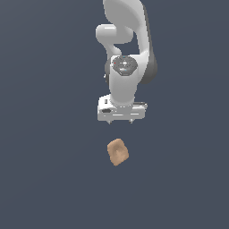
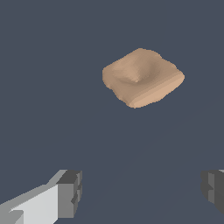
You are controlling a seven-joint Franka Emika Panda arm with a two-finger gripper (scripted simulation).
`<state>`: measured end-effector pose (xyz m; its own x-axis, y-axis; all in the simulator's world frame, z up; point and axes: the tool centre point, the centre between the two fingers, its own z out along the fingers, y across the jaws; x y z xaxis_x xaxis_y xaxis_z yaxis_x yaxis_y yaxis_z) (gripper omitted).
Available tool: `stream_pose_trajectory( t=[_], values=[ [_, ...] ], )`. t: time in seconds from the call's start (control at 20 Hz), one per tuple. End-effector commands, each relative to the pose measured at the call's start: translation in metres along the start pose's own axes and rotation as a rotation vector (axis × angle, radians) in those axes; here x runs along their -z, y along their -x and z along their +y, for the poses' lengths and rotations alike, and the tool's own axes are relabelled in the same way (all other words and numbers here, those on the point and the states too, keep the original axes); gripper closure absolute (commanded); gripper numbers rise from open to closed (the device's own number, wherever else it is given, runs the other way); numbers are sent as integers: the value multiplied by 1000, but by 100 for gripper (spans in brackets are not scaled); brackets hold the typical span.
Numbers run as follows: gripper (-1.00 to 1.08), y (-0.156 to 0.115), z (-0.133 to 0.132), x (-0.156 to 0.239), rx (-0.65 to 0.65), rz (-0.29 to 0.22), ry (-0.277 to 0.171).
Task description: Pick up the object and move it to a goal position.
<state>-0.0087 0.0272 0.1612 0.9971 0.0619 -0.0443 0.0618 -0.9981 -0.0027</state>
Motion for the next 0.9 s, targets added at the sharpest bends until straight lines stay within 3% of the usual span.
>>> stream_pose_trajectory(
  t=[0.0, 0.5, 0.85],
  values=[
    [-60, 0, 0, 0, 0, 0, 0],
    [-60, -4, -6, 6, 38, 14, 6],
    [-60, -9, -6, 1, -1, 25, -30]
  ],
)
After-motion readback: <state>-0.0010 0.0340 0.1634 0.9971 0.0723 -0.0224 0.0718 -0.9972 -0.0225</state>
